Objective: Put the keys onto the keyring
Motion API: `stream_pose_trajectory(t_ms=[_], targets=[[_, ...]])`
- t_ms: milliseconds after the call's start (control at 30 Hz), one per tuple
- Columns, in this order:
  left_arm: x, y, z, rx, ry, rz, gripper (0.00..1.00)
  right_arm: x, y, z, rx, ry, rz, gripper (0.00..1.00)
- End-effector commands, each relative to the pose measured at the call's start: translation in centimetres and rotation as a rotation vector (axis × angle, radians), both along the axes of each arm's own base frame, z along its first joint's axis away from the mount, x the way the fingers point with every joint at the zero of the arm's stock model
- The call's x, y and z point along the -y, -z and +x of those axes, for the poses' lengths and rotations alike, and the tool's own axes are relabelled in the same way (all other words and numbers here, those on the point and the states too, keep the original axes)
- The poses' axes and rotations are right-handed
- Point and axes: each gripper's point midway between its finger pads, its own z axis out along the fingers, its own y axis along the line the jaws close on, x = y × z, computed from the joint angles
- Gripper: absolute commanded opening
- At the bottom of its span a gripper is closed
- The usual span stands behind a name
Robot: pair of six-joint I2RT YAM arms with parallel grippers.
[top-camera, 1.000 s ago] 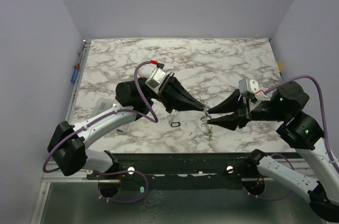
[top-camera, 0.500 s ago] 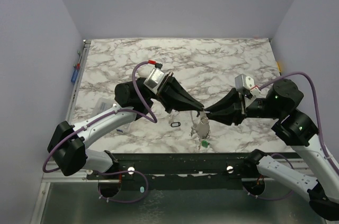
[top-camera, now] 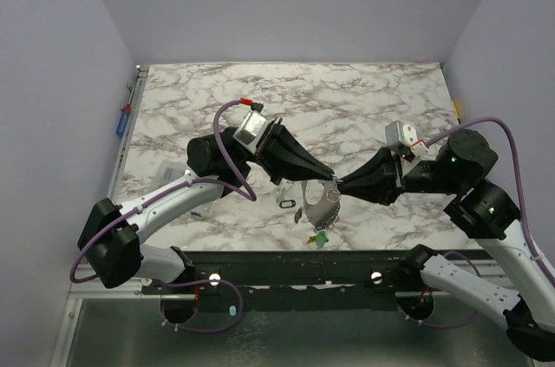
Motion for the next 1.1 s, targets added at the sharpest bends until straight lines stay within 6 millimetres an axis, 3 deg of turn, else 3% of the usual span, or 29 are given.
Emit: stream_pose_trajectory(t_ms=[0,100,567,867,967,1067], targets=[[-0.5,-1.6,0.0,0.020,-0.021,-0.074,0.00,-0.2,0.0,-0.4,0.008,-0.027,0.010,0.06],[-0.6,-1.4,-0.1,0.015,-0.021,-0.070,0.00,0.0,-0.1,-0.1,0.018,-0.003,0.006,0.01],[-0.8,1.0,0.9,-0.035,-0.074,-0.046,0.00,3.0,0.4,2.9,0.048,0.253,-0.167,0.01],[-0.3,3.2,1.8,-0.077,-0.098,-0.012,0.10,3.3,0.0,4.0,0.059,0.295,-0.219,0.01],[-0.2,3.9,2.1,-0.088,-0.110,-0.001,0.18,3.3,0.2,4.6,0.063,0.309,-0.243,0.01],[-0.1,4.5,2.7,-0.108,-0.122,0.022,0.45,3.3,0.5,5.2,0.056,0.324,-0.270,0.01]])
